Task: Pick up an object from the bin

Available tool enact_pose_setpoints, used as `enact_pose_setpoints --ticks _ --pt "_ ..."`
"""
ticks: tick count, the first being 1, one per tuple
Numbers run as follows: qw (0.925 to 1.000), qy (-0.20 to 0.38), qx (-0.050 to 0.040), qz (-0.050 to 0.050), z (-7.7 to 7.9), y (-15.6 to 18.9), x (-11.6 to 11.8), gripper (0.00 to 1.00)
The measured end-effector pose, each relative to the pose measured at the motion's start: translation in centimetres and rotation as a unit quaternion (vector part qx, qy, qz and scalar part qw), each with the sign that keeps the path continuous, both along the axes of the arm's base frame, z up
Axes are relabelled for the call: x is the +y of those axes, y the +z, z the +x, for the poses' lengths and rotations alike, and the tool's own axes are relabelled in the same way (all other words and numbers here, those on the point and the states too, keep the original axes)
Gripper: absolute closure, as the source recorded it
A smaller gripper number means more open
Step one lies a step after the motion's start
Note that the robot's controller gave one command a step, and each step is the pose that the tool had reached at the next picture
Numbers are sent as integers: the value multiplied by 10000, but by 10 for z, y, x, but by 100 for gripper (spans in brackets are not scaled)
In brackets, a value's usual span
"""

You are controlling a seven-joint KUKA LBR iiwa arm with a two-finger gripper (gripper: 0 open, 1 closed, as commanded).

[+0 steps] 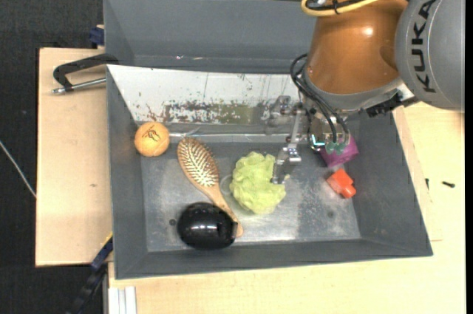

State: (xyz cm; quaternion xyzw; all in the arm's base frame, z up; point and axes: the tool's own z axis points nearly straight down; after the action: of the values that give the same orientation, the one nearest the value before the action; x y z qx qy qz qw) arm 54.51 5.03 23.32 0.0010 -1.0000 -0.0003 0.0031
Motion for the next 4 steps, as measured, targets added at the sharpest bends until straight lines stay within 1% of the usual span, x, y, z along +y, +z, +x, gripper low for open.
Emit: enact_pose_setpoints --ticks 1,2,3,4 --pt "10000 -8 -42 4 1 4 0 0" --pt "9993 357 -71 5 14 -25 -8 0" --pt "9997 250 -63 2 20 -85 -5 0" --pt "9830 1836 -44 6 7 -118 -66 100"
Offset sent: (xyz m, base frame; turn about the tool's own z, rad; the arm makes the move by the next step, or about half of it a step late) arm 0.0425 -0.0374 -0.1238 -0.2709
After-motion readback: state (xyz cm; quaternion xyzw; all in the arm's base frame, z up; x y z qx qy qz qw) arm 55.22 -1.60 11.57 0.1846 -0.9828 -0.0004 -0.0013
